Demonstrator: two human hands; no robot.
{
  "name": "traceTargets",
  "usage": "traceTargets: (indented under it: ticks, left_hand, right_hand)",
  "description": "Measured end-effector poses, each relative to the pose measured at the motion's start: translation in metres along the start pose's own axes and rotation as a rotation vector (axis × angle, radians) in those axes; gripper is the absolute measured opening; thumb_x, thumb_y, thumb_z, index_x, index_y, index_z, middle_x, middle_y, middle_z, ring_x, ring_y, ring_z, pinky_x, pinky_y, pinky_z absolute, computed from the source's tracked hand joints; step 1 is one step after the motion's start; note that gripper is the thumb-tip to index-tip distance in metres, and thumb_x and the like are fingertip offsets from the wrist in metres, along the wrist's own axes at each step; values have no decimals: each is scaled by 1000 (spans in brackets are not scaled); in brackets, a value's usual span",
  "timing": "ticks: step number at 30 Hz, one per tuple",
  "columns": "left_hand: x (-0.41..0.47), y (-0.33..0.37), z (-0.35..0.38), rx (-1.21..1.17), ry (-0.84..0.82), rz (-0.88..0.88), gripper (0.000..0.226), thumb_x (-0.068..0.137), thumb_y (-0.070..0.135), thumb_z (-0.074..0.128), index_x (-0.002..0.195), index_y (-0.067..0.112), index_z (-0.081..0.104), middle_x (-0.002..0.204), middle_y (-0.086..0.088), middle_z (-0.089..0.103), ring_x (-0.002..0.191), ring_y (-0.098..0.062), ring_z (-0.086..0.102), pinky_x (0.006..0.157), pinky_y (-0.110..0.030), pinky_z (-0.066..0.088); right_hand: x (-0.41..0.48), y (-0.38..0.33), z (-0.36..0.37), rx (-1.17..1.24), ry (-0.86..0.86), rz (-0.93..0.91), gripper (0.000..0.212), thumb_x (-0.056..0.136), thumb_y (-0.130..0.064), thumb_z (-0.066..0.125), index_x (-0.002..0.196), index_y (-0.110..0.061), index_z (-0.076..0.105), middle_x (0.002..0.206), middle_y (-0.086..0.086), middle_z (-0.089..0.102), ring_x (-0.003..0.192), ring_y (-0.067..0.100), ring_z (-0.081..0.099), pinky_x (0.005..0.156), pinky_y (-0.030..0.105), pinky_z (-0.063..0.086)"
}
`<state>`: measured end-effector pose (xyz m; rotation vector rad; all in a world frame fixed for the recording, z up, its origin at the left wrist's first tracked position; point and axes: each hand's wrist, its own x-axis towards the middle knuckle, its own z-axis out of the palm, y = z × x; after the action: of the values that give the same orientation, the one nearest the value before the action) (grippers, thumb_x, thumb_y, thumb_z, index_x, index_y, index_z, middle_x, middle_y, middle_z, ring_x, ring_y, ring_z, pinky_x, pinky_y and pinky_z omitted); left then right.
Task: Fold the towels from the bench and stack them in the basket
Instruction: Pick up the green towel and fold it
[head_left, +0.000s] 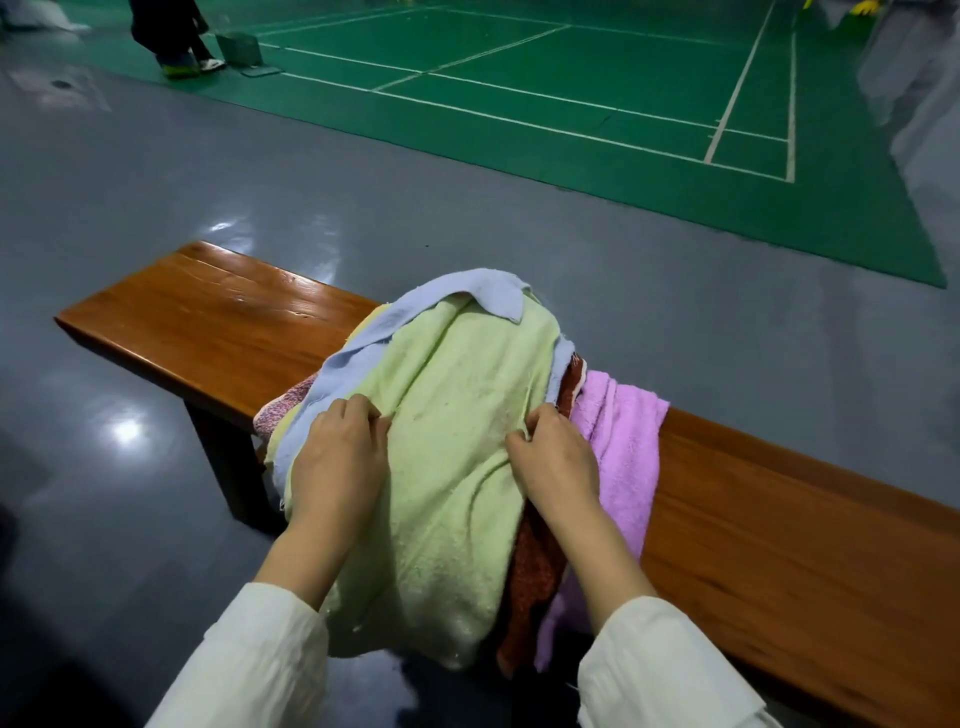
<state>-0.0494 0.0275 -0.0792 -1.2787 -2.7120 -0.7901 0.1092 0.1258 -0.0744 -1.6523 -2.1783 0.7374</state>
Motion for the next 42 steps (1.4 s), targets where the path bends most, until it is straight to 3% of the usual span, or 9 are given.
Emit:
traceTargets:
  ticks: [4,8,11,15,19,26,34,38,42]
  left_hand:
    - [-7,14,-12,-170,67,-67,19,101,21,39,96,5,46,81,-12,53,75,-29,45,64,-35,28]
    - [-1,32,-28,-610,-47,-398,27,102,27,35,111,6,49,96,-16,57,84,-25,47,72,-36,37]
    - [5,35,-37,-849,-225,-471,34,91,58,47,105,30,61,104,-2,64,85,-21,57,86,-41,49]
    - [-5,47,-44,-456,-489,-371,43,85,55,61,104,18,50,96,-1,58,78,-19,54,54,-28,40]
    - [-16,65,-43,-624,-340,-244,33,97,34,51,113,8,61,95,-6,65,88,-24,60,70,-30,44]
    - [-26,99,-52,-702,-184,-10,44,95,44,45,126,15,55,125,-2,60,118,-22,54,103,-36,40]
    - [-53,185,-54,-988,-450,90,17,89,21,66,89,14,50,82,0,58,73,-12,59,58,-17,47]
    - [-78,235,-65,-1040,-533,274,16,92,28,60,104,18,56,96,1,64,85,-16,65,68,-26,54]
    - [-98,263,-65,-1045,-576,382,20,93,33,57,113,29,53,108,4,63,97,-13,63,81,-33,54]
  right_hand:
    - [-4,9,-8,261,51,25,12,89,-18,51,96,-10,57,92,8,63,88,28,56,72,34,40]
    - [-3,15,-17,1261,220,299,19,87,-6,53,73,-18,56,65,-4,55,63,13,47,60,28,37]
    - [-6,26,-24,1598,285,462,23,86,-2,49,69,-14,58,69,2,58,68,16,51,66,31,42]
    - [-22,32,-45,1649,-21,523,30,93,-12,42,74,-8,64,64,6,68,62,21,64,62,27,49]
    - [-37,38,-62,1449,-351,494,26,96,-21,49,104,-3,67,87,12,73,72,22,70,69,30,53]
    - [-51,46,-99,1576,-64,357,30,96,-16,52,121,-1,60,109,18,69,85,25,69,67,32,58]
    - [-92,86,-174,1669,208,277,29,97,-26,51,110,-5,66,107,17,70,97,30,67,75,35,58]
    - [-124,108,-210,1698,330,213,30,95,-26,53,77,-16,74,94,12,73,91,26,68,88,39,53]
    - [-151,124,-229,1694,424,168,20,95,-21,53,86,-13,69,80,4,72,77,16,69,78,31,56]
